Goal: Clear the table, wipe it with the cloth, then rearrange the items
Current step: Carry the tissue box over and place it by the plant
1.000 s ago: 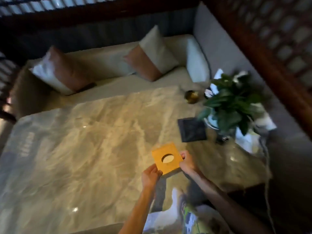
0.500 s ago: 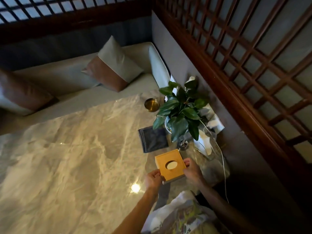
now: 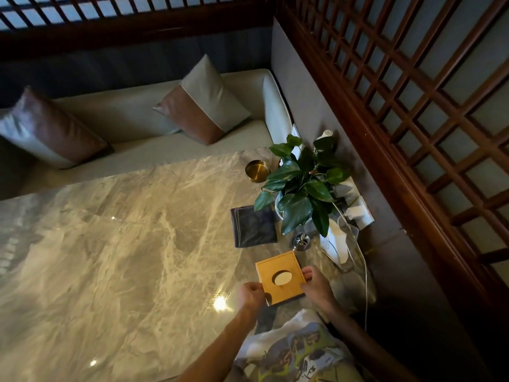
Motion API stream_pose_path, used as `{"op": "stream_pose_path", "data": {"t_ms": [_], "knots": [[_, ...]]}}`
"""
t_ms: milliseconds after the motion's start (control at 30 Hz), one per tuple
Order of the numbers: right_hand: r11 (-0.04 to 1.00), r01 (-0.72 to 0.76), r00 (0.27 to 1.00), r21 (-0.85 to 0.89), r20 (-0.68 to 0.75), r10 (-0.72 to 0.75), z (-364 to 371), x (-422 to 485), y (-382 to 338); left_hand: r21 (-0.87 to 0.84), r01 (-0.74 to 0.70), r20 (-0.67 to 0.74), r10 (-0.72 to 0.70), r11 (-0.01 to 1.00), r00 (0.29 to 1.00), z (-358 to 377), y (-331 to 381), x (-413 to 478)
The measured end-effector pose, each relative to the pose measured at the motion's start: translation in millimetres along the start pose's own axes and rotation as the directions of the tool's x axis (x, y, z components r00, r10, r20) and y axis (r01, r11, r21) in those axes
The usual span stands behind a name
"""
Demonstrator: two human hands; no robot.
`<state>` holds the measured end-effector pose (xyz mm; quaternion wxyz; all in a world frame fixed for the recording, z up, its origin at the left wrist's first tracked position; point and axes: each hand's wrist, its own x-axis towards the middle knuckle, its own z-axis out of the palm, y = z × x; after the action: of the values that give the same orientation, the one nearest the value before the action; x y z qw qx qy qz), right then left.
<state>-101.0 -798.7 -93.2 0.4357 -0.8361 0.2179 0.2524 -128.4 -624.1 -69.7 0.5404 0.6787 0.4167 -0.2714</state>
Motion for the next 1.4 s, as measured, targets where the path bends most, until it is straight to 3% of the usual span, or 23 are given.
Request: {"op": "stream_pose_path", "data": {"t_ms": [133,267,367,433,533,633,800,1000,1133,1400], "knots": [[0.999,-0.039,0.995,0.037,0.088,0.036,-3.7,6.4,4.3,0.049,-0.046,-0.006,0.046,0.998,0.999,-3.1,8.9,14.3],[0.978,-0.147,0.977,0.145,0.174,0.121,-3.4,15.9,18.6,-0.179,-0.020,0.170,0.051,0.984,0.984,-3.6,27.6,17.2],[0.953,-0.211,0.954,0.216,0.259,0.153,-1.1,20.2,25.0,-0.078,-0.045,0.283,0.065,0.996,0.957,-1.2,39.4,10.3],[0.973,-0.153,0.956,0.175,0.275,0.101,-1.7,16.7,21.7,0.020,-0.123,0.274,0.113,0.992,0.955,0.9,42.7,8.1],[1.000,0.003,0.972,-0.021,0.236,0.002,-3.9,17.1,19.5,-0.001,-0.130,0.269,0.126,0.991,0.955,5.5,42.6,9.0],[0.998,0.023,0.976,-0.061,0.218,-0.009,-11.4,26.1,24.1,-0.030,-0.110,0.252,0.114,0.993,0.961,12.7,41.6,7.1],[0.989,-0.095,0.974,0.109,0.217,0.070,-20.0,36.7,30.7,-0.059,-0.108,0.263,0.119,0.992,0.957,25.4,32.4,10.5],[0.981,-0.128,0.973,0.145,0.211,0.095,-20.3,37.0,26.4,-0.052,-0.110,0.255,0.120,0.993,0.959,29.7,30.4,17.8],[0.954,-0.225,0.964,0.200,0.185,0.188,-21.9,40.3,24.2,-0.012,-0.102,0.227,0.102,0.995,0.969,30.4,28.0,28.4],[0.865,-0.358,0.911,0.352,0.336,0.240,-14.0,42.0,26.7,0.001,-0.107,0.237,0.104,0.994,0.966,26.5,17.2,38.6]]}}
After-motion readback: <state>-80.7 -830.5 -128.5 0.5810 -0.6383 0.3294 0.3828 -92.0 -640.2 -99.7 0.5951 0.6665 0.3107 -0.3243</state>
